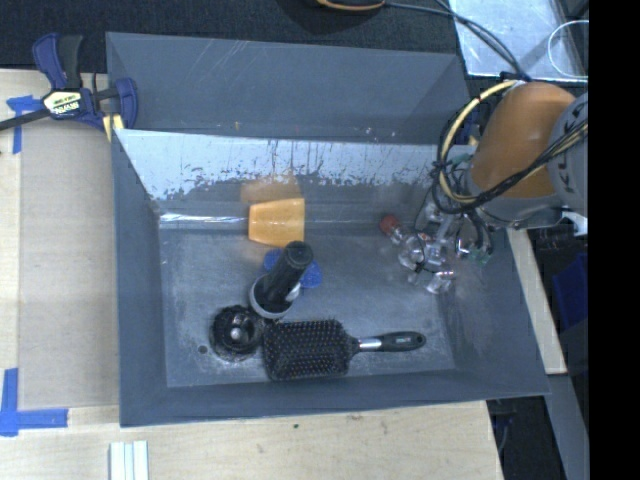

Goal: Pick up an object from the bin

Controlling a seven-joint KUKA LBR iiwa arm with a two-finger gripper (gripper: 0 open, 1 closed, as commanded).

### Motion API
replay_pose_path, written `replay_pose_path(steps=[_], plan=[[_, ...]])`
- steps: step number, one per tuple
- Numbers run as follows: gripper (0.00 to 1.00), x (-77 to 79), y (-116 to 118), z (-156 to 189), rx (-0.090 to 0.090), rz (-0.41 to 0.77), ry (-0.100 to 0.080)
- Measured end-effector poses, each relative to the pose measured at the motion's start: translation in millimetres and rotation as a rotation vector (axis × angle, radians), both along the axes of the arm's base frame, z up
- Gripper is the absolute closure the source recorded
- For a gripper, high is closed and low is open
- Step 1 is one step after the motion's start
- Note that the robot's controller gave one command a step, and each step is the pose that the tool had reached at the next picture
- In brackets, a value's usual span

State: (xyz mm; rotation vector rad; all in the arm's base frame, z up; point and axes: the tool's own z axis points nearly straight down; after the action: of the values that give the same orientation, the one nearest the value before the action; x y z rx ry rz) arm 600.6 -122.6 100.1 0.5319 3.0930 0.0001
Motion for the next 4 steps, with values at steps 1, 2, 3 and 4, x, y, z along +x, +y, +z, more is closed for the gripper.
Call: replay_pose_path(steps=[1,2,3,4], plan=[[0.0,-8.7,-14.7,-30.1,0.001,-0.192,-0.012],[1.0,-12.1,-10.7,-29.8,0.006,-0.198,-0.001],[1.0,-12.1,-10.7,-29.9,0.006,-0.198,-0.001],[1.0,-12.9,-10.5,-26.8,0.006,-0.197,0.001]])
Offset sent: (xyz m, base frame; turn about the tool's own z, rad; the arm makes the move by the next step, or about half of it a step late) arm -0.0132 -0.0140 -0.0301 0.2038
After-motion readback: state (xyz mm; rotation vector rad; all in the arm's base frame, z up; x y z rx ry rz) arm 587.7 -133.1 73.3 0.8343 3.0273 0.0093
